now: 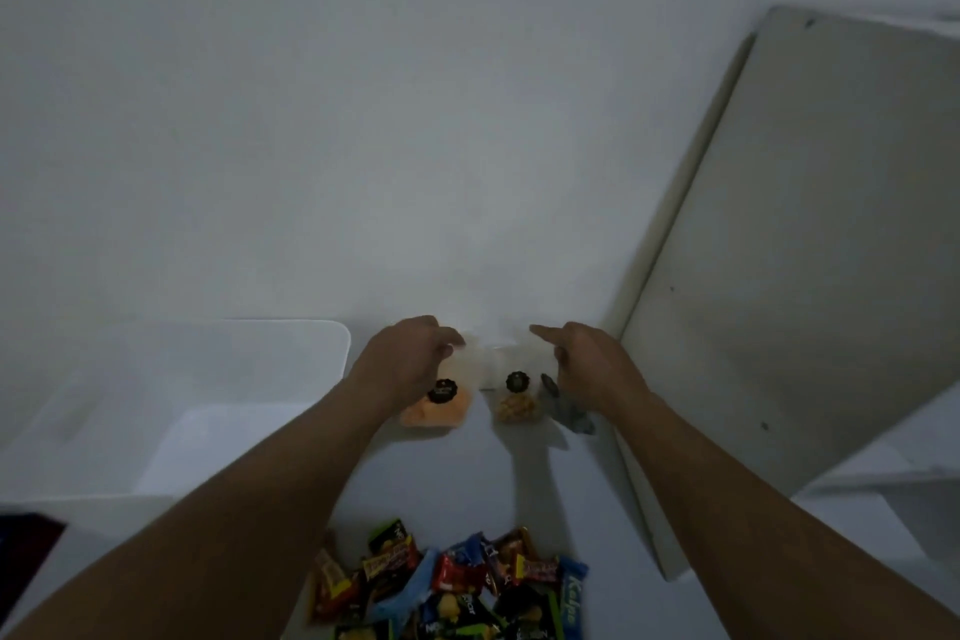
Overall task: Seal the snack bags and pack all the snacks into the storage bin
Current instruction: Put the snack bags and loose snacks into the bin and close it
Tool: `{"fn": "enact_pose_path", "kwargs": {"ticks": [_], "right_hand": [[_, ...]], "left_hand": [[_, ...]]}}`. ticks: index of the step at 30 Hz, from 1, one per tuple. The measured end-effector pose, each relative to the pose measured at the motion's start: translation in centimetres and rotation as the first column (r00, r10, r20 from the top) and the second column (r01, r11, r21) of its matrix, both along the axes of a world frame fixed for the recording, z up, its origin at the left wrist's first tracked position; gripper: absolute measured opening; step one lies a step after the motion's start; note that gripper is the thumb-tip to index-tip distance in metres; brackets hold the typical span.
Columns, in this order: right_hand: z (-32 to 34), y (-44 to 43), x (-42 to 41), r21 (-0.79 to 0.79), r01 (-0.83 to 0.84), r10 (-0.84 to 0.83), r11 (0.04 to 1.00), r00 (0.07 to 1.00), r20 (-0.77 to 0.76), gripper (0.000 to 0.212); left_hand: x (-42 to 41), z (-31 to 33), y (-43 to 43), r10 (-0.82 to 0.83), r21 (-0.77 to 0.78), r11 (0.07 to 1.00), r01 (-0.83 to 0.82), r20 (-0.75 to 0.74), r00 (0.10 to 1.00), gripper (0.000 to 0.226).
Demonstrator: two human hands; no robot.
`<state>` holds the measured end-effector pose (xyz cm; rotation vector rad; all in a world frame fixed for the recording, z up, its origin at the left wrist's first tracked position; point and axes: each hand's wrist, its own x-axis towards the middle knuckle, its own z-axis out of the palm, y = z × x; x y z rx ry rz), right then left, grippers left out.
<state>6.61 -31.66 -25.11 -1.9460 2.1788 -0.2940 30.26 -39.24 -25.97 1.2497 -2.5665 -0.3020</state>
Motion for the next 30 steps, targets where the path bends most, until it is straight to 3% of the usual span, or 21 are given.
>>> {"fn": "enact_pose_path", "kwargs": {"ticks": [6,16,25,30], "right_hand": [[6.6,0.8,3.2,-0.154,-0.001,-0.005,0.988,0.999,-0.044,0.06],[14.1,0.2,14.3,-0.346,-0.019,0.025,0.938,1.0,0.011,0.047],[13.8,-1.8,24.6,-0.401,0.035,0.032,0.916,0.987,0.158,0.048],[10.5,-3.9,28.8,-0.351,0.076,0.015,0.933,0.969,0.248,0.033]], "left_hand": [[4.2,6.1,0.4,0.03,-0.009,0.999,-0.033,-0.202,0.979,0.026],[16.0,13.9,-1.0,0.059,0.004,0.998,-0.062,-0.364,0.93,0.02],[26.1,13.3,-3.8,0.174,0.094,0.984,-0.15,-0.384,0.907,0.015],[29.7,11.0,-5.3,0.208,0.129,0.977,-0.172,-0.353,0.912,0.016]]}}
